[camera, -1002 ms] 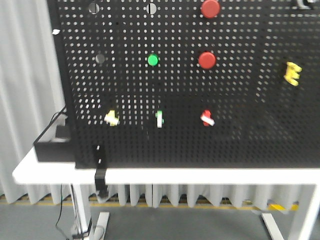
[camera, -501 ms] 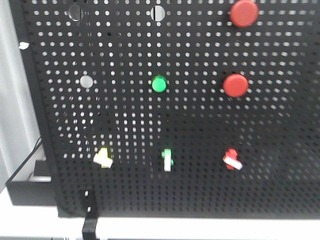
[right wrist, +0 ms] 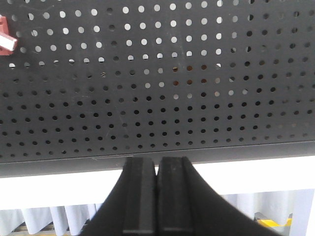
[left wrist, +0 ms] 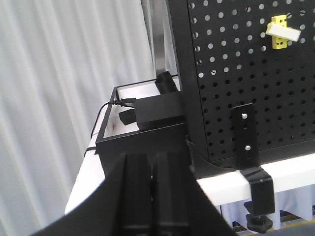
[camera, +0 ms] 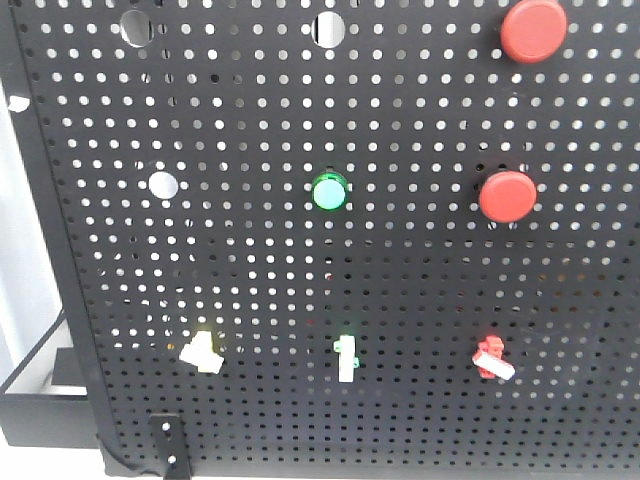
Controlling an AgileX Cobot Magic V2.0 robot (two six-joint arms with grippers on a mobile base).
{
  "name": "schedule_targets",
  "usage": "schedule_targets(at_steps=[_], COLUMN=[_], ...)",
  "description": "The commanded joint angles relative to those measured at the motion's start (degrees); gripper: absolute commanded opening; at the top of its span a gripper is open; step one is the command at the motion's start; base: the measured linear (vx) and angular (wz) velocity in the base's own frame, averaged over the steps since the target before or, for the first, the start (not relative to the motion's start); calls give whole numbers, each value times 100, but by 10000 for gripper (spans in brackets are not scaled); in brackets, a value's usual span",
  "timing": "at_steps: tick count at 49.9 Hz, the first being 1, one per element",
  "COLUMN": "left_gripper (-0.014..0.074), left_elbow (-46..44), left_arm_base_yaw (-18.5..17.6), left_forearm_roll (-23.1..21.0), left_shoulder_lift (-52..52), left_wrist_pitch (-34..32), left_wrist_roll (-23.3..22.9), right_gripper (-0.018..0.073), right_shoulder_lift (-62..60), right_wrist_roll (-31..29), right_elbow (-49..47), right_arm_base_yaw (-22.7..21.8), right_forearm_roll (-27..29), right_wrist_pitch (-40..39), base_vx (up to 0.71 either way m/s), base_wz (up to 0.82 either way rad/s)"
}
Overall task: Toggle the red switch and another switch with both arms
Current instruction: 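Drive the base forward up to the black pegboard, then raise the left gripper toward the yellow-and-white toggle switch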
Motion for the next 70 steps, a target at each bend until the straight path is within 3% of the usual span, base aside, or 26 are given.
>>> schedule_targets(at_steps=[1,13,18,21,25,28,30,33,36,41,50,55,60,70], left_gripper=[-6,-6,-6,-6,-6,-6,-6,-6,-6,-6,-6,-6,-6,-6], left_elbow=[116,116,105,48,50,-40,-228,-870,-1754,-3178,-5190,-5489,-5496,-5496], left_arm_base_yaw=[-8,-8,-8,-8,-8,-8,-8,-8,-8,-8,-15,-166,-534,-1198], left_forearm_roll=[-21,-8,-19,-19,-92,-347,-384,-331,-152,184,-150,-787,-1991,-4394], left_shoulder_lift=[65,65,65,65,65,70,70,188,530,1502,3389,4039,4510,5204], left_wrist_pitch=[-452,-471,-631,-933,-1875,-2777,-2891,-2332,-1225,-247,1443,1597,1481,1641], left_wrist_roll=[-52,-29,-28,-28,-176,-719,-997,-1121,-1121,-1079,-1079,-579,640,3330], right_gripper=[-6,-6,-6,-6,-6,-6,-6,-6,-6,-6,-6,-6,-6,-6], right_shoulder_lift=[-53,-53,-53,-53,-53,-46,9,194,635,1348,2660,3035,3315,3598], right_wrist_roll=[-19,-15,-15,11,217,361,378,339,213,199,314,313,220,-144], right_elbow=[31,31,31,10,-150,-446,-757,-1289,-2051,-2933,-4128,-4182,-4182,-4182], right_arm_base_yaw=[-37,-37,-37,-37,-37,-37,-37,-37,-37,-37,-37,-37,-37,-37], right_forearm_roll=[-43,-43,-43,3,208,266,236,171,-7,-265,26,645,1215,1283], right_wrist_pitch=[-466,-532,-952,-1341,-1797,-1836,-1782,-1616,-1366,-1043,-171,87,533,538], base_vx=[3,1,0,0,0,0,0,0,0,0,0,0,0,0], base_wz=[0,0,0,0,0,0,0,0,0,0,0,0,0,0])
